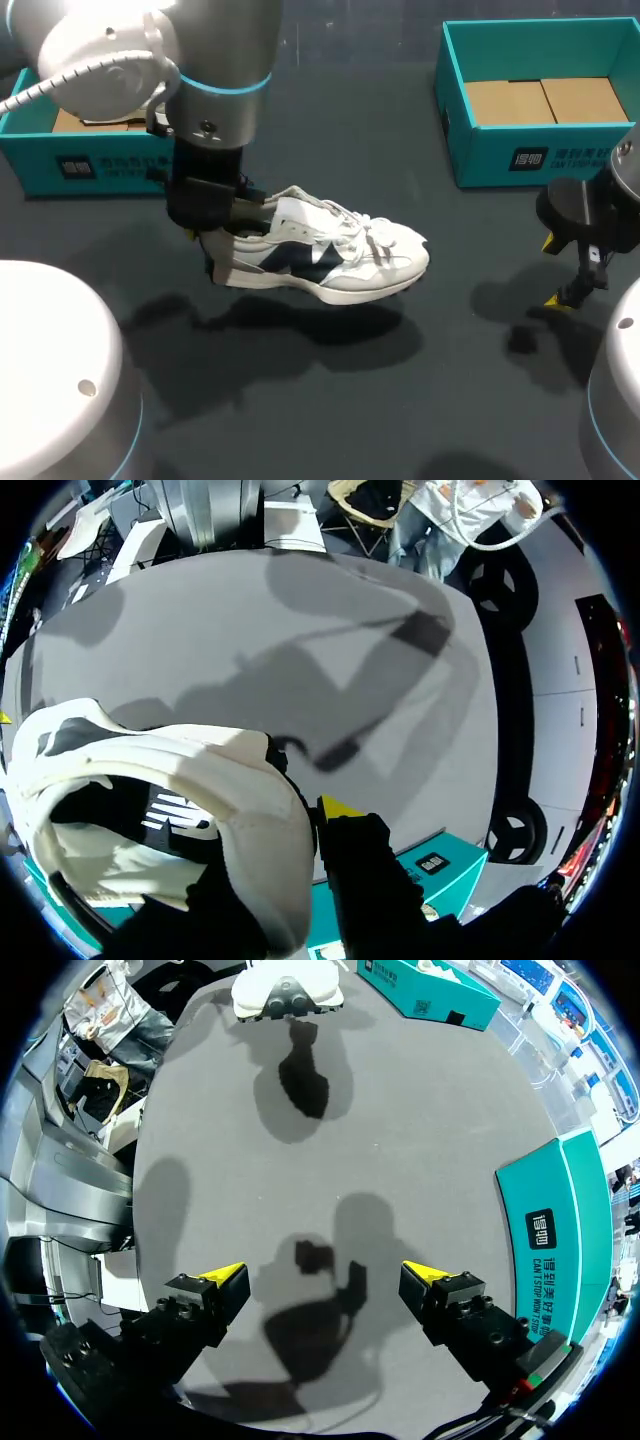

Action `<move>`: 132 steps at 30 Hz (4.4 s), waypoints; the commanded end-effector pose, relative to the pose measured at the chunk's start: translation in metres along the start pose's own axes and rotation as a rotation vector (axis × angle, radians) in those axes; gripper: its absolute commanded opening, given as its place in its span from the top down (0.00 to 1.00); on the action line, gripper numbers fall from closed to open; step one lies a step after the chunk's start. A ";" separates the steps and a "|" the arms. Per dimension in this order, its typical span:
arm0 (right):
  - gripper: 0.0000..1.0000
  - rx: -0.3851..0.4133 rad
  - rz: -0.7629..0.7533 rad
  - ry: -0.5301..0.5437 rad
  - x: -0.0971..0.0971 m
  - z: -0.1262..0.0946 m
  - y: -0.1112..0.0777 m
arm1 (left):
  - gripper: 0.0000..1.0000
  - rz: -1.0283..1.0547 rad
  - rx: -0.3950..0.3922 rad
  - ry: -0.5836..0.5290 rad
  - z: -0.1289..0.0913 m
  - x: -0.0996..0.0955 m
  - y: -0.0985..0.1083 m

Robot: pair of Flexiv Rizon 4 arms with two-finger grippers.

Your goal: Take the shoe out of the shoebox, open the shoe tongue, remove and reinsert the insole, then place the shoe into the shoebox

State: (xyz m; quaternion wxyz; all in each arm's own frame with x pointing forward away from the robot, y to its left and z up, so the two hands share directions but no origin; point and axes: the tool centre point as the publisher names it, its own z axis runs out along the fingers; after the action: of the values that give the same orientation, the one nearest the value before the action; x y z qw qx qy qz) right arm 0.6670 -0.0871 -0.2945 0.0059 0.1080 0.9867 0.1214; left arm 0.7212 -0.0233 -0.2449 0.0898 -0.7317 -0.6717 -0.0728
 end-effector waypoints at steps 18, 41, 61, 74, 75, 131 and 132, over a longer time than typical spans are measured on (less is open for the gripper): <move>0.00 0.000 -0.001 -0.002 0.001 0.000 -0.001 | 1.00 0.019 0.003 0.061 0.042 -0.066 -0.002; 0.00 0.000 -0.001 -0.002 0.001 0.000 -0.001 | 1.00 -0.049 -0.052 0.068 0.088 -0.111 0.009; 0.00 0.000 -0.001 -0.002 0.001 0.000 -0.001 | 1.00 -0.040 -0.058 0.049 0.105 -0.128 0.011; 0.00 0.000 -0.001 -0.002 0.001 0.000 -0.001 | 1.00 -0.024 -0.072 0.056 0.111 -0.135 0.012; 0.00 0.000 -0.001 -0.002 0.001 0.000 -0.001 | 1.00 -0.019 -0.075 0.056 0.111 -0.135 0.013; 0.00 0.000 -0.001 -0.002 0.001 0.000 -0.001 | 0.00 -0.653 0.504 -0.752 0.030 -0.022 -0.012; 0.00 0.000 -0.001 -0.002 0.001 0.000 -0.001 | 0.00 -0.718 0.547 -0.778 0.032 -0.018 -0.010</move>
State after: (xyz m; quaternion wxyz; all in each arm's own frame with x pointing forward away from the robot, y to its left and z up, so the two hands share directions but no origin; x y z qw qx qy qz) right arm 0.6670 -0.0871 -0.2945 0.0058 0.1080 0.9867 0.1214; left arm 0.7031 -0.0426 -0.2717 0.0383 -0.5001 -0.8352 0.2256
